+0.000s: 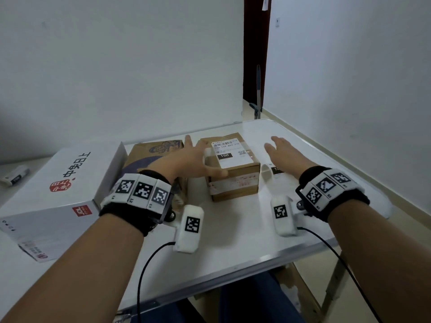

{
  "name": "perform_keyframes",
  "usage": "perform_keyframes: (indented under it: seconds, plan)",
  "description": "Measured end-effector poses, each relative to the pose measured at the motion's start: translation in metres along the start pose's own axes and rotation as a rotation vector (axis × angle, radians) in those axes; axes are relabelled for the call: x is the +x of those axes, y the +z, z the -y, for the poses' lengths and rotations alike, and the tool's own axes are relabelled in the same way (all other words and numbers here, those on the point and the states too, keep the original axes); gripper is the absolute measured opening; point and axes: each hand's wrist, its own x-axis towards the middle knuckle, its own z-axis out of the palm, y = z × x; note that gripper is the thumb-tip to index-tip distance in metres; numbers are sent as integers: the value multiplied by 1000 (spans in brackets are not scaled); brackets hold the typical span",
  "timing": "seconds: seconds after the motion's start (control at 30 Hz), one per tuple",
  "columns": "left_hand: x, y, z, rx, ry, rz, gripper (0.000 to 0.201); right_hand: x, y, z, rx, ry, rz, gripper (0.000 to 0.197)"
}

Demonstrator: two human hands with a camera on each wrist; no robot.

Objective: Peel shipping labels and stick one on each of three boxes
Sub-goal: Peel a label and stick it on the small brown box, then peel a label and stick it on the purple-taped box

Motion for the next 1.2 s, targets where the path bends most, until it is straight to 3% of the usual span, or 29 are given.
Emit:
perform_keyframes:
  seconds: [0.17,0.3,0.5,0.63,0.9,1.2]
  plan:
    - [19,-18,-16,-180,99,-263,76,8,-10,-36,33,231,-22,72]
    - [34,-22,-31,-200,162,-242,58,9,-15,-51,148,330,0,82]
    - [41,-19,-56,-246,225,-260,47,15,-8,-64,472,294,-177,51]
    - [40,-16,-64,-308,260,-273,41,14,-6,-64,518,227,-271,37]
    - [40,-12,-69,-361,262,-257,35,10,-6,-64,488,173,-248,30]
    - [36,-8,-73,-397,267,-241,33,-1,-19,-52,489,140,-398,31]
